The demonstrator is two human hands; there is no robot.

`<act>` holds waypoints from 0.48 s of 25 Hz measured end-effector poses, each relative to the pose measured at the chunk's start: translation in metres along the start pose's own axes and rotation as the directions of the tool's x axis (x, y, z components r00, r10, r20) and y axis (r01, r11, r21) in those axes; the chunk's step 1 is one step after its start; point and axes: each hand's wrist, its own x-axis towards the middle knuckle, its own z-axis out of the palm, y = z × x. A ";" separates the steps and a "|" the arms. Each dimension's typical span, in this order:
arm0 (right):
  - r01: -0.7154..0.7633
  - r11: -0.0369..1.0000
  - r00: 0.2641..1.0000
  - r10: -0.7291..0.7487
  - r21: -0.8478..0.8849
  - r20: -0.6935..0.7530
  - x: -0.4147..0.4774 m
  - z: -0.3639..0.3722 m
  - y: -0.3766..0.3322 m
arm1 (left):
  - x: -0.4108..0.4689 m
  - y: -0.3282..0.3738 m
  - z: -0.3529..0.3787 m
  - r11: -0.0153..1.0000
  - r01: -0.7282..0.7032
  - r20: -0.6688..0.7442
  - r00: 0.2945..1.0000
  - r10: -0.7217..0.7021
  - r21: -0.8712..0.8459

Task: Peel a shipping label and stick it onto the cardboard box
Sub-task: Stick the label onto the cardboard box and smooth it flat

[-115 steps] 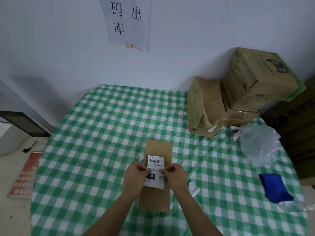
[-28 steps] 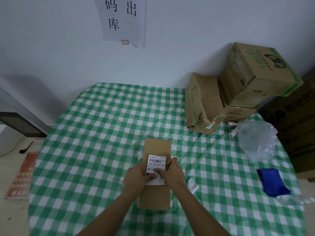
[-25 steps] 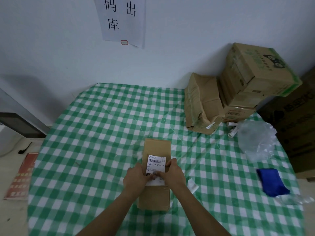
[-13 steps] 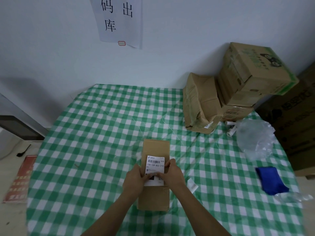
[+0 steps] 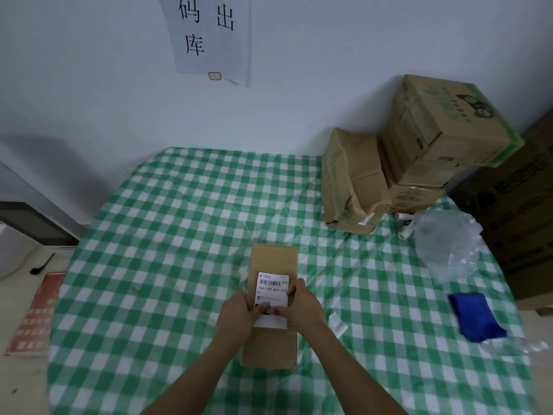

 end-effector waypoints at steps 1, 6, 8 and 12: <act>0.007 1.000 1.000 -0.007 -0.009 0.017 -0.002 -0.001 0.000 | 0.000 0.001 0.000 1.000 -0.003 0.000 1.000 0.003 0.005; 0.020 1.000 0.999 -0.019 -0.021 0.031 -0.007 -0.005 -0.004 | -0.001 0.006 0.000 0.996 -0.006 -0.006 1.000 0.007 0.089; 0.032 0.999 0.999 -0.031 -0.024 0.028 -0.006 -0.006 -0.005 | 0.001 0.011 -0.002 0.988 -0.013 -0.006 1.000 0.014 0.154; 0.024 0.999 1.000 -0.023 -0.035 0.018 -0.002 -0.008 -0.007 | 0.005 0.025 -0.009 0.944 -0.004 -0.011 1.000 0.008 0.329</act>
